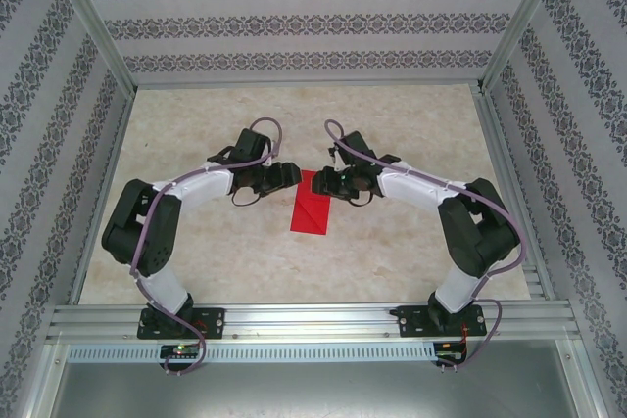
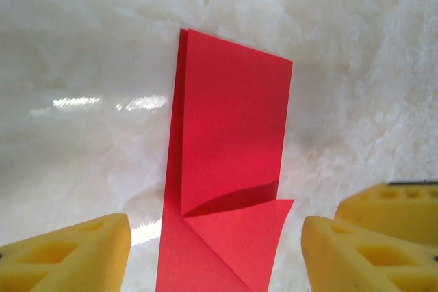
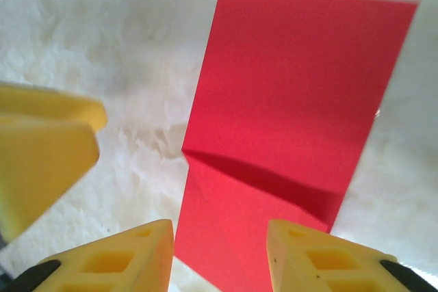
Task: Fold a paper plane with a square sheet of paper (pick it up from the middle)
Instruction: Turn over the paper at the center of the table.
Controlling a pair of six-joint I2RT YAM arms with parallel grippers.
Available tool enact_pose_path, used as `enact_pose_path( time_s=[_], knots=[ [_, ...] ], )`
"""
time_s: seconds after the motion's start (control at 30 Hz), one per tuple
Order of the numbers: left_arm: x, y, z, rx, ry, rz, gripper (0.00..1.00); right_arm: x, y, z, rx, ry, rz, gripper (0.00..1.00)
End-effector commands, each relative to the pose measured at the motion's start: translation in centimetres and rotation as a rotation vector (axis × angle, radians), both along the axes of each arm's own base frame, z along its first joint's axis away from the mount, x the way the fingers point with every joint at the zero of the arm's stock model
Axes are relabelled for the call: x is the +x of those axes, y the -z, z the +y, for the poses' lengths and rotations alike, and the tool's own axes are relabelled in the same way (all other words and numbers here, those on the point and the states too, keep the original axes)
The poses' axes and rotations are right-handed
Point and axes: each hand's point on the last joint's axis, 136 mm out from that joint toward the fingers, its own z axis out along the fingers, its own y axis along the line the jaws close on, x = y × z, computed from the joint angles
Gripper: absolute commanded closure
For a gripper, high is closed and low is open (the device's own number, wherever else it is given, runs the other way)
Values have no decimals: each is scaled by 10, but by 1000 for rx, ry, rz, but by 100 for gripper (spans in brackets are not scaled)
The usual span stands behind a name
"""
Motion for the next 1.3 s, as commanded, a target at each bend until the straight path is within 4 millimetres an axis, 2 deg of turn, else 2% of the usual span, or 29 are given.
enact_pose_path(
  time_s=[0.0,0.1,0.27,0.67,0.87,1.0,1.17,1.27],
  knots=[
    [0,-4,4,-32,-61,-8,30,12,3,-15,-55,12,-44,55],
    [-5,-4,1,-98,-85,-4,27,13,11,-23,-66,6,-37,52],
    [-14,-1,-10,-195,-86,18,27,12,22,-14,-30,-38,-11,51],
    [-27,11,-22,-216,-54,63,29,1,48,2,10,-93,74,56],
    [-28,13,-25,-221,-36,72,30,-4,48,5,26,-115,83,60],
    [-30,16,-27,-231,-25,83,30,-11,46,5,48,-132,92,67],
    [-33,17,-33,-254,6,89,31,-11,47,-3,41,-115,91,80],
    [-36,19,-35,-271,23,91,35,-9,47,-8,38,-101,90,86]
  ],
)
